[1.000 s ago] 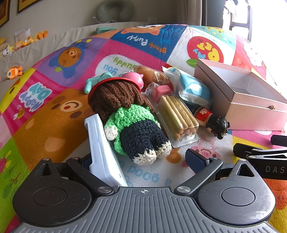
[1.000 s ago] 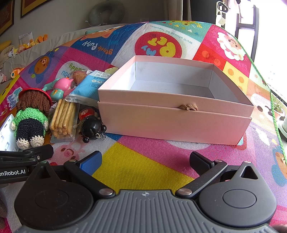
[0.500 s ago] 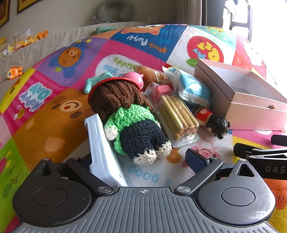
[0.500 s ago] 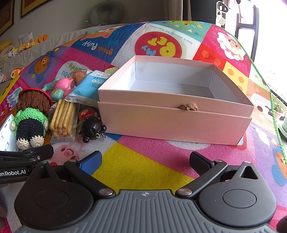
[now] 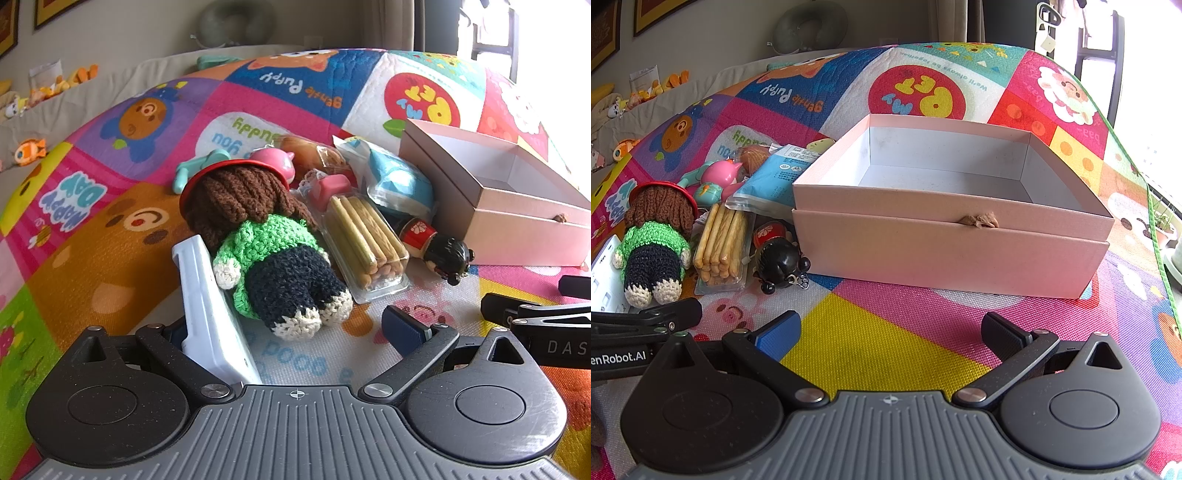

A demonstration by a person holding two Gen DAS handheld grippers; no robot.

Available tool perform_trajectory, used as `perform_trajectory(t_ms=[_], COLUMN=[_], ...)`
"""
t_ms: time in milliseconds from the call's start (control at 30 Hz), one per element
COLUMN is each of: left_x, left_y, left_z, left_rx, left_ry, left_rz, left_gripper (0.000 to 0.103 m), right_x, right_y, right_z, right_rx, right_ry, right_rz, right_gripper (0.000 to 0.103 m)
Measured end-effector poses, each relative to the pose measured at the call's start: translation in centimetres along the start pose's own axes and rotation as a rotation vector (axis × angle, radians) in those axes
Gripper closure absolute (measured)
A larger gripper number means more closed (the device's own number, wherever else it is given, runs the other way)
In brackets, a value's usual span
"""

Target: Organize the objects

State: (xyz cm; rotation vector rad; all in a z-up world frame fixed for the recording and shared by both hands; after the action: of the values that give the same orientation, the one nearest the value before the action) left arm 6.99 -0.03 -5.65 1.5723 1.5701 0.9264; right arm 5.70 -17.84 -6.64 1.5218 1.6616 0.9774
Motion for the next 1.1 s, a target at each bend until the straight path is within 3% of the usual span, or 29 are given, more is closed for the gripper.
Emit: perform_trajectory(t_ms=[433, 600, 767, 867, 1000, 1100], left_x=[-0.2, 0.0, 0.5, 1.9, 5.0, 6.1], left_y=[0.0, -0.6, -1.8, -1.6, 1.5, 3.1], left_z=[0.1, -1.4, -4.0, -4.9, -5.0, -3.9], left_rx=[-0.001, 0.014, 0.023, 0.032, -0.045, -0.018], left_ry=[0.007, -0.035, -0.116, -0.118, -0.078, -0.087], left_rz=[0.004, 0.015, 0.057, -0.016, -0.161, -0.232], left_gripper=[0.002, 0.003, 0.003, 0.004, 0.004, 0.005], right_x=[0.0, 0.1, -0.6, -0.9, -1.0, -1.0], right_y=[-0.1, -0.6, -1.6, -2.9, -3.0, -2.9], right_z=[0.1, -0.4, -3.4, -5.0, -5.1, -4.9], right_rx=[0.000, 0.033, 0.097, 0.095, 0.090, 0.092], right_ry=[0.000, 0.038, 0.098, 0.121, 0.120, 0.115], right_rz=[0.000, -0.016, -0.060, -0.073, -0.073, -0.072], right_gripper=[0.000, 0.000, 0.000, 0.000, 0.000, 0.000])
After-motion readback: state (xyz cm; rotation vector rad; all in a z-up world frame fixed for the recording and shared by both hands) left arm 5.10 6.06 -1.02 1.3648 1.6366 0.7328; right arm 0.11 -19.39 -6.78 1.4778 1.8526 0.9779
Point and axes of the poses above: each gripper's, at about its wrist camera, not at the fingertips, and z roughly the way its jaws point, x to its left, y to its top, the point moved 9 cm from there along z, roughly the way its jaws point, and after that the axes turned 10 degrees about -x, right-handed, at the moved point
